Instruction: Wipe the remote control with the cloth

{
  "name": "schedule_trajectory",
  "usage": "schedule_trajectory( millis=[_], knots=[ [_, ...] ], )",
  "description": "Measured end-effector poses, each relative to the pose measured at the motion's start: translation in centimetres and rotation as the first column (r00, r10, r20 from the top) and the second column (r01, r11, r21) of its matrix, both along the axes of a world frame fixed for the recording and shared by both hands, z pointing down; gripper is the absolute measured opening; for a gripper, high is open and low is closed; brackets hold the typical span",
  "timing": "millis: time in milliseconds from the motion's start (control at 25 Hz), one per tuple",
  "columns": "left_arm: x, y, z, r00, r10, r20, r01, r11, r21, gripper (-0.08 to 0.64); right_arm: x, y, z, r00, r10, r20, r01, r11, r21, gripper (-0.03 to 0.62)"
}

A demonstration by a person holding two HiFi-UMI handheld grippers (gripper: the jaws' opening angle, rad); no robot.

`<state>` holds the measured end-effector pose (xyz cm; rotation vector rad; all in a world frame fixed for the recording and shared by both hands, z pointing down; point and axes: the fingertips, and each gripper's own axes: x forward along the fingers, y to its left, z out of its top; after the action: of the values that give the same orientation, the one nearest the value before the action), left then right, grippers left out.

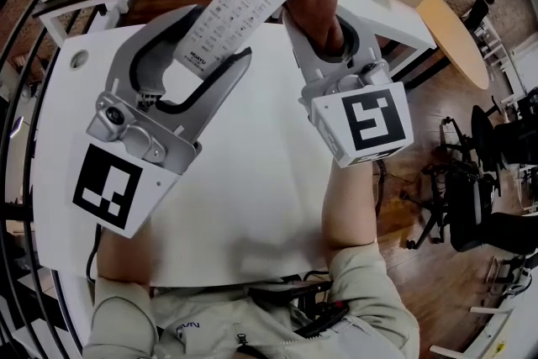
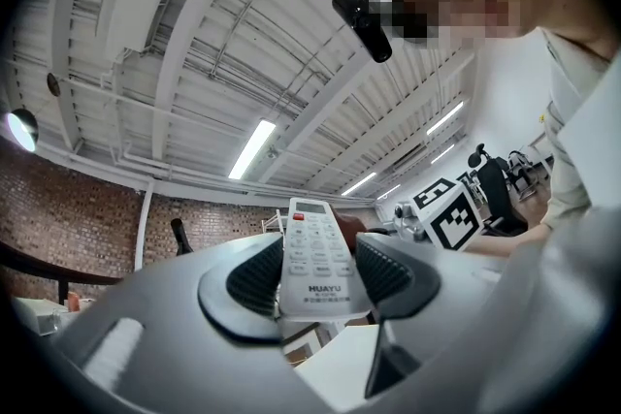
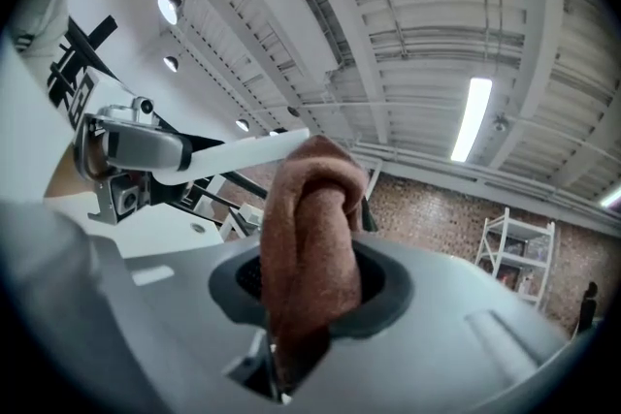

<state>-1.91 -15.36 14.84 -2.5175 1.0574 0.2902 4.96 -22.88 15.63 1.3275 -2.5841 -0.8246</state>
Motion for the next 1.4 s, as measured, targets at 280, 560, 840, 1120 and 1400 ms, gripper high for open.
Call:
schedule_trajectory(
  millis=[280, 560, 840, 1120, 1400],
  knots=[
    [-0.1, 0.0, -0.3, 0.999, 0.017, -0.027, -0.017, 1.0, -0.014, 0.244, -2.8, 1.3, 0.8, 0.992, -0.083, -0.094, 0.086, 0.996, 0.029, 0.098],
    [-0.7, -0.1, -0.5, 0.999, 0.016, -0.039, -0.016, 1.0, -0.008, 0.244, -5.7, 2.6, 3.6, 0.952, -0.121, -0.282, 0.129, 0.992, 0.011, 0.098],
    [-0.9, -0.1, -0.5, 1.0, 0.01, -0.028, -0.009, 1.0, 0.018, 0.244, -8.6, 5.2, 6.2, 0.884, -0.215, -0.415, 0.239, 0.971, 0.006, 0.098],
    [0.0, 0.8, 0.1, 0.999, 0.008, -0.041, -0.007, 1.0, 0.014, 0.244, -8.4, 7.1, 8.2, 0.827, -0.24, -0.508, 0.286, 0.958, 0.012, 0.098],
    [-1.2, -0.2, -0.3, 0.999, 0.04, -0.03, -0.039, 0.999, 0.012, 0.244, -6.5, 2.5, 5.4, 0.91, -0.104, -0.402, 0.131, 0.991, 0.039, 0.098]
  ],
)
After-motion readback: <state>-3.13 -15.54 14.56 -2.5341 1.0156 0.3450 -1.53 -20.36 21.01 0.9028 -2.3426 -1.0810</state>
